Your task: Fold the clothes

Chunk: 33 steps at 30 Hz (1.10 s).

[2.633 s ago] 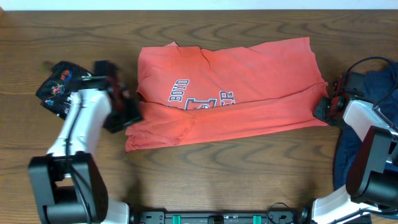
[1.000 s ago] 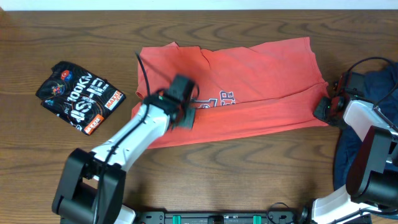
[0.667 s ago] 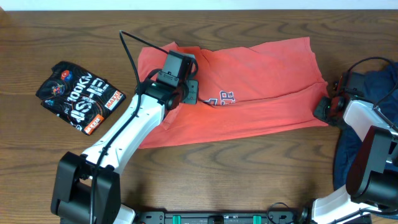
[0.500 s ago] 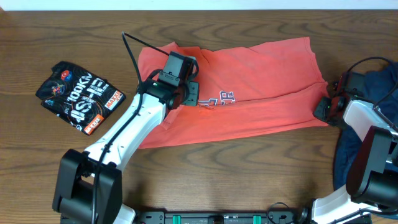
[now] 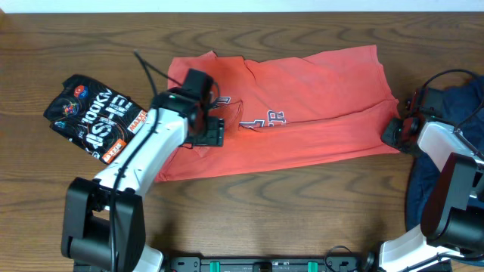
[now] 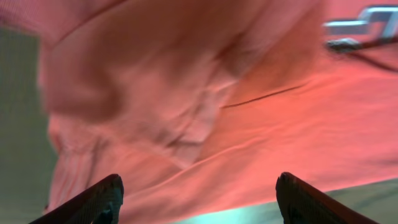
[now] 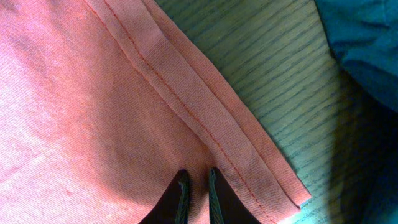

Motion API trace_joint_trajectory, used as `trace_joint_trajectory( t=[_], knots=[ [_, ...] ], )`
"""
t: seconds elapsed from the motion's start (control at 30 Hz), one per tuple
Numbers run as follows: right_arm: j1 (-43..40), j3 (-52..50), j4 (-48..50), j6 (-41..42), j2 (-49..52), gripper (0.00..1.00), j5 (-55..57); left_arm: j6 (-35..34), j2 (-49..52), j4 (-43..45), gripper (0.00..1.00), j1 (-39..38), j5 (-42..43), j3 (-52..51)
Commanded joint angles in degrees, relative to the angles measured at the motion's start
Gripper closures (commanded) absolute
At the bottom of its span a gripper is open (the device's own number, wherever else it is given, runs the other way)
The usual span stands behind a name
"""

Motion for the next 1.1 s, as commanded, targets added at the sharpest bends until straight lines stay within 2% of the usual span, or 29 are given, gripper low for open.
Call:
trace_joint_trajectory(
  t=[0.0,0.23,0.3,0.5,0.6,0.87,1.07],
  knots=[
    [-0.9,-0.7,-0.1,0.5,1.3,0.89,0.2,-2.9,-0.1,0.2,0.20,2.1,-0.2,-3.2],
    [-0.9,-0.7,-8.5,2.6,1.3,0.89,0.3,-3.9,-0.1,10.0,0.20,3.3,0.0,-14.3],
    [-0.9,-0.7,-11.0,3.3,1.3,0.93,0.9,-3.9,-0.1,11.8,0.20,3.3,0.0,-16.8],
    [-0.9,-0.7,-19.6,6.4,1.3,0.96,7.3,-3.9,-0.1,12.4,0.20,5.1,-0.9,-21.7],
    [-0.9,-0.7,-23.6,8.7,1.3,0.96,10.4,-5.0,-0.1,10.1,0.20,7.0,-0.8,-23.1],
    [-0.9,-0.7,-30.9,13.2,0.4,0.99,11.0,-6.3,-1.0,-2.5,0.20,10.8,-0.3,-23.3],
    [-0.9,-0.7,-33.1,13.1,-4.7,0.99,10.2,-5.3,-7.0,-4.2,0.21,10.9,1.5,-22.9]
  ],
)
